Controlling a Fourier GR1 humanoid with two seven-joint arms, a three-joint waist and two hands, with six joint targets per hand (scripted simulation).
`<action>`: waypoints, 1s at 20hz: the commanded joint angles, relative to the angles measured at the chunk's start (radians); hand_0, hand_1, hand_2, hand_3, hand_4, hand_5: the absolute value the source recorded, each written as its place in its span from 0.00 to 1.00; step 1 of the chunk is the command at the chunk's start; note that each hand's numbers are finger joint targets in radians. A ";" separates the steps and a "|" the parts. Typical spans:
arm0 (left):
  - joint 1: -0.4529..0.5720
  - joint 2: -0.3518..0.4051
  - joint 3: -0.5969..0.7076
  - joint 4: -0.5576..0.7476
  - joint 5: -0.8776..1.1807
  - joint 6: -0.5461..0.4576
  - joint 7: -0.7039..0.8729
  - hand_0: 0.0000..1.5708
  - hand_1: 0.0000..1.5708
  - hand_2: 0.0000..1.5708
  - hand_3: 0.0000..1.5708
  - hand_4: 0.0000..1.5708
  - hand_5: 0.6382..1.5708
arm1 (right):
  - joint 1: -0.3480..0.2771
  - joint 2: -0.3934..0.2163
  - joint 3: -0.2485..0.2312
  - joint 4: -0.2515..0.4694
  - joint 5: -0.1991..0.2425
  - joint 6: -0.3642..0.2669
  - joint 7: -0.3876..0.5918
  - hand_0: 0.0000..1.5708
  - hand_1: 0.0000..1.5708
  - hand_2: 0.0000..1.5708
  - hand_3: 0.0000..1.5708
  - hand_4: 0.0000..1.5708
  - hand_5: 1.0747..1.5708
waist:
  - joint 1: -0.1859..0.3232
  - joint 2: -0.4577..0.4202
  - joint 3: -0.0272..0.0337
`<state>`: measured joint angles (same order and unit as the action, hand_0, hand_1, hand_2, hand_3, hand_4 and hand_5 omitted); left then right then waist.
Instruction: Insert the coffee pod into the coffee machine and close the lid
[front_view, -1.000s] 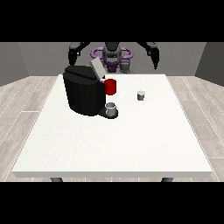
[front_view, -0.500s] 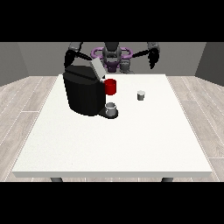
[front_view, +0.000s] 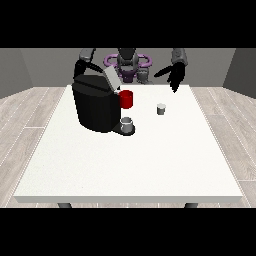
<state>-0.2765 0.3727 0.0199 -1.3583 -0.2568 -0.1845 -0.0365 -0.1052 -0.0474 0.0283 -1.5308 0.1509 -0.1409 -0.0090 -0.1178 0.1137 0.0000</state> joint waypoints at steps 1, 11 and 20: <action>-0.110 0.073 0.018 0.082 -0.037 -0.055 0.046 0.00 0.00 0.00 0.00 0.00 1.00 | -0.043 0.014 0.017 0.010 0.018 -0.009 0.045 0.00 0.00 0.00 0.00 0.00 1.00 | -0.027 0.035 0.0000; -0.201 0.100 0.009 0.376 -0.172 -0.025 -0.112 0.00 0.00 0.00 0.00 0.00 1.00 | -0.099 0.043 0.035 0.025 0.025 -0.015 0.036 0.00 0.00 0.00 0.00 0.00 1.00 | -0.057 0.137 -0.0003; -0.288 0.041 -0.022 0.466 -0.321 0.162 -0.151 0.60 0.60 0.62 0.42 0.00 1.00 | -0.162 0.022 0.013 0.151 0.027 -0.015 -0.032 0.00 0.00 0.00 0.00 0.00 1.00 | -0.038 0.182 -0.0002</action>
<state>-0.5350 0.4314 0.0024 -0.9433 -0.5198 -0.1075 -0.1478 -0.2562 -0.0190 0.0460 -1.4110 0.1747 -0.1643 -0.0080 -0.1486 0.2726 -0.0002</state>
